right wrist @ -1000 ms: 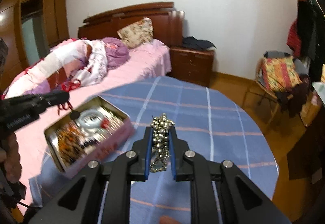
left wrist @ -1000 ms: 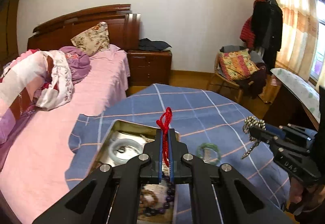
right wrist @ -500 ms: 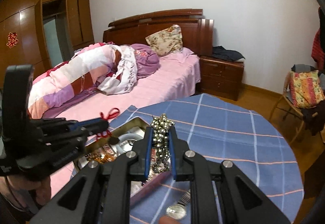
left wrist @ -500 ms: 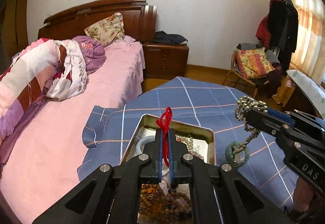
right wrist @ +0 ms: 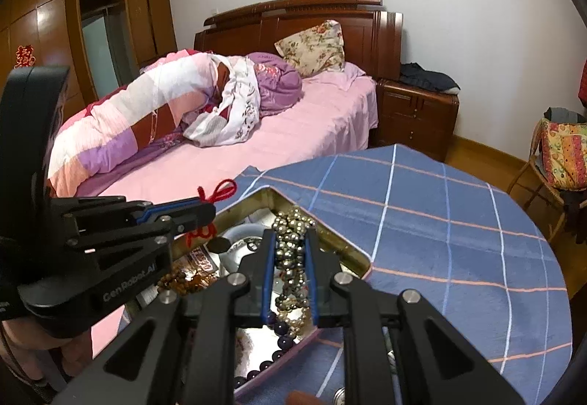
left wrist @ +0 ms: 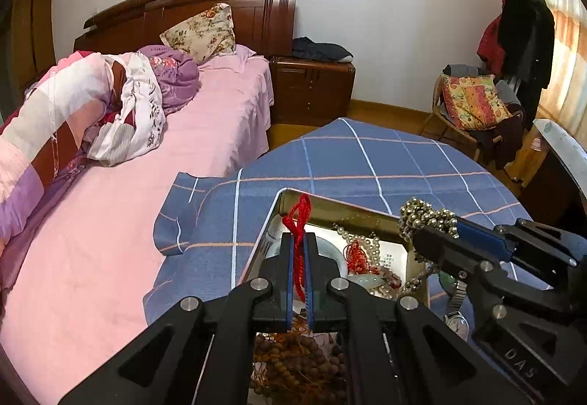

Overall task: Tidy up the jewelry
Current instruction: 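Lower both grippers into the tin and open them to release the jewelry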

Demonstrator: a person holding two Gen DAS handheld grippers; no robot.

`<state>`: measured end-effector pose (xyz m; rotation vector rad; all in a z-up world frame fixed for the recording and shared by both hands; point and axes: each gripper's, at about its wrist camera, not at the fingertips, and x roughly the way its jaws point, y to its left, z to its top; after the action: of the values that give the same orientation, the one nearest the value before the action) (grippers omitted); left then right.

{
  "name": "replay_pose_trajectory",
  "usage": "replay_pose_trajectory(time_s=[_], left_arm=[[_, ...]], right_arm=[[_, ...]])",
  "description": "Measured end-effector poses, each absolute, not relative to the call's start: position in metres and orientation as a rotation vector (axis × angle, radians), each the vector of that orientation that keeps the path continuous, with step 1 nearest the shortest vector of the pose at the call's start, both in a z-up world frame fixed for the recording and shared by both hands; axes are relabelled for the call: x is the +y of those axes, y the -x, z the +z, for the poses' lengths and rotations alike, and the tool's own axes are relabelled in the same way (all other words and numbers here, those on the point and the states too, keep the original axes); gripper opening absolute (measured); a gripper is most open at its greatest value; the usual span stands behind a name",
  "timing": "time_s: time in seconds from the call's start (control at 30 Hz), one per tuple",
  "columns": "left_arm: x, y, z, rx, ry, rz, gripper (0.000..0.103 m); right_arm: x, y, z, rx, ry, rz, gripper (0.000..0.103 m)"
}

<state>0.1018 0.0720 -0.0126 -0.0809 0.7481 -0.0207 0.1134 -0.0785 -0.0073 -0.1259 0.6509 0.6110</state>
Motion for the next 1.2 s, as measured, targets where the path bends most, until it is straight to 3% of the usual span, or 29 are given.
replay_pose_trajectory(time_s=[1.2], left_arm=[[0.069,-0.116,-0.035,0.820,0.057,-0.020,0.004]], right_arm=[[-0.072,-0.124,-0.036,0.731,0.130,0.609,0.018]])
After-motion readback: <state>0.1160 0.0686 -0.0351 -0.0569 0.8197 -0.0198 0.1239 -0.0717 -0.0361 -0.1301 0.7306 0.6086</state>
